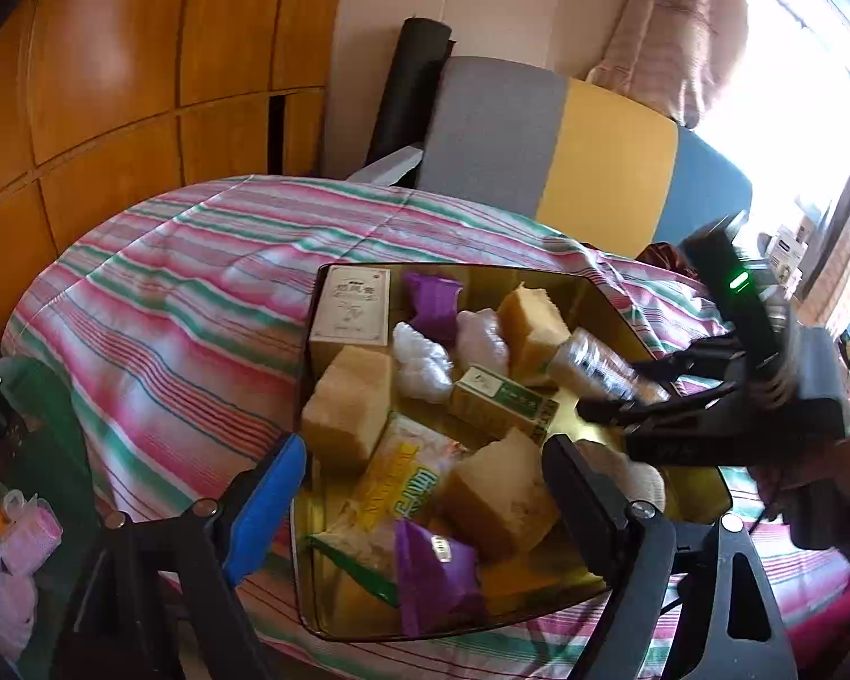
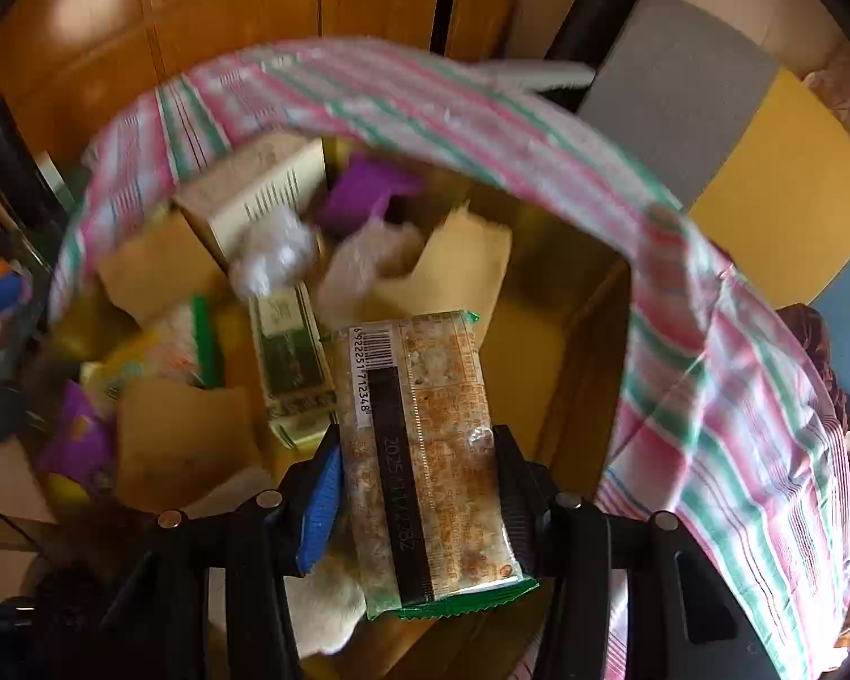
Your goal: Organize objects
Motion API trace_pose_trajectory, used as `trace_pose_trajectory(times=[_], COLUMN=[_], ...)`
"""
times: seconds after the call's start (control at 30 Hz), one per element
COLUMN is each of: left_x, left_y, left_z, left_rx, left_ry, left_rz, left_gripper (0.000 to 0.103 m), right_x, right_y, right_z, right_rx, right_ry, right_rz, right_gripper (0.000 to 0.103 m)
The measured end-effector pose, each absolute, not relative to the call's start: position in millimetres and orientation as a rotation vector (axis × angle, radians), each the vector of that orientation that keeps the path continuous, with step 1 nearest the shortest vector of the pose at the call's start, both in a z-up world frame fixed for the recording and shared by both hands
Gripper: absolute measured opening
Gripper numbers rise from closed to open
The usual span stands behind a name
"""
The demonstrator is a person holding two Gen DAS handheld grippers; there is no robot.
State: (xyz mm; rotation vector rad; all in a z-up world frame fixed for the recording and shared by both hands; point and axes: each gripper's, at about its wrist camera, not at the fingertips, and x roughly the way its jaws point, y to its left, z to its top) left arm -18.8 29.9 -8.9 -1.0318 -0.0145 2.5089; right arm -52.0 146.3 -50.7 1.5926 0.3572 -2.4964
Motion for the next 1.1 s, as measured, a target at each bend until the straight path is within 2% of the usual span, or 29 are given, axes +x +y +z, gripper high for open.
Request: trace_pose_trajectory(times=[0.47, 0.53, 0.63, 0.73, 1.1], left_x=[-21.6, -21.9, -21.9, -19.1, -12.9], left_y=[24.9, 24.3, 25.6, 26.3, 27.9], left_z=[-9.9, -9.0, -8.7, -4.4, 11.9], left_rx=[-1.053, -1.051, -1.054, -1.037, -1.004], left_ry=[-0.006, -0.008, 0.002, 0.016, 0.044], left_rz=[2.583, 2.59, 2.595, 2.617, 2.747], left_gripper=[0.097, 0.097, 0.099, 0.103, 0.103], right_x=[-50.1, -45.4, -41.0, -40.3, -1.0], right_y=[152.3, 155.3, 157.4, 161.6, 158.9], right_z=[-64.4, -63.8, -57.9, -51.9, -23.4], right_rx=[1.634, 1.657, 1.61, 1.587, 1.37], right_ry=[0.176, 0.198, 0.238, 0.191, 0.062], right_rz=[-2.469, -2.454, -2.514, -2.547, -2.849], right_gripper=[0.052, 0.051, 0.052, 0.052, 0.052])
